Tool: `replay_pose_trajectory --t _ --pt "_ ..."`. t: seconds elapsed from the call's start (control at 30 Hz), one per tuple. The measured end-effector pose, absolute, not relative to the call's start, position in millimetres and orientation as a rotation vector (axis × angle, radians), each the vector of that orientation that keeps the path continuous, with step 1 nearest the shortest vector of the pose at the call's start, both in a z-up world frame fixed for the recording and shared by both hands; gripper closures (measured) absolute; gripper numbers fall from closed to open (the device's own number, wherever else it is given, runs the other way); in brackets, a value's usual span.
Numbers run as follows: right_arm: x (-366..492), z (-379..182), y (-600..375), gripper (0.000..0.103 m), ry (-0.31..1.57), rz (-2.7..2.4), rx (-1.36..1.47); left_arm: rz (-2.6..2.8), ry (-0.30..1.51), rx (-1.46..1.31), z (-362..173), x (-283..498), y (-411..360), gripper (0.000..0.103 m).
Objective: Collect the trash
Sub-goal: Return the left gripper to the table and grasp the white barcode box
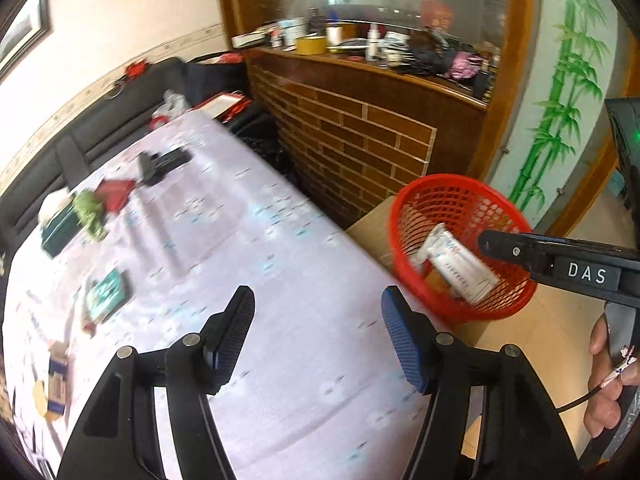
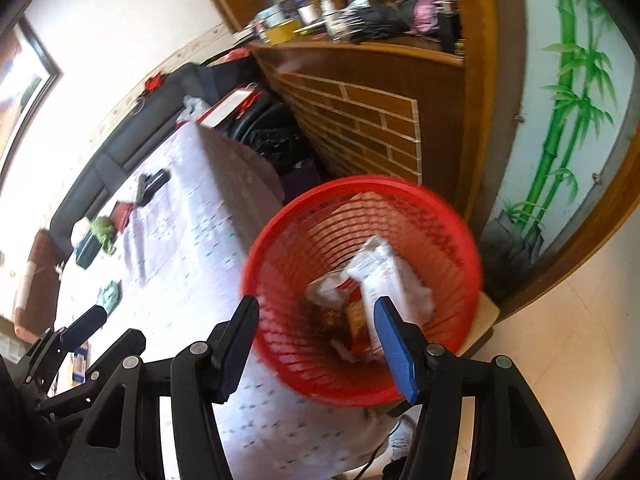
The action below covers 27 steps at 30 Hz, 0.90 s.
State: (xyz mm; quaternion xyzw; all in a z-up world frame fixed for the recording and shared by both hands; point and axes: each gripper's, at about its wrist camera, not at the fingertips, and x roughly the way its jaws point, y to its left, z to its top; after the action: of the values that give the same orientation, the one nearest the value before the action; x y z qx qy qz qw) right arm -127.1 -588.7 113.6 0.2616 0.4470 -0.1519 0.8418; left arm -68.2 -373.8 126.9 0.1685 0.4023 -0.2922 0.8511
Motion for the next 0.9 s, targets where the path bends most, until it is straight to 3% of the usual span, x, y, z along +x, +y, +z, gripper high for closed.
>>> replay_pose_trajectory --t 0.9 --pt "-36 77 -319 0.039 1.159 0.14 0.269 -0.068 0.961 0.086 84 18 -18 0.038"
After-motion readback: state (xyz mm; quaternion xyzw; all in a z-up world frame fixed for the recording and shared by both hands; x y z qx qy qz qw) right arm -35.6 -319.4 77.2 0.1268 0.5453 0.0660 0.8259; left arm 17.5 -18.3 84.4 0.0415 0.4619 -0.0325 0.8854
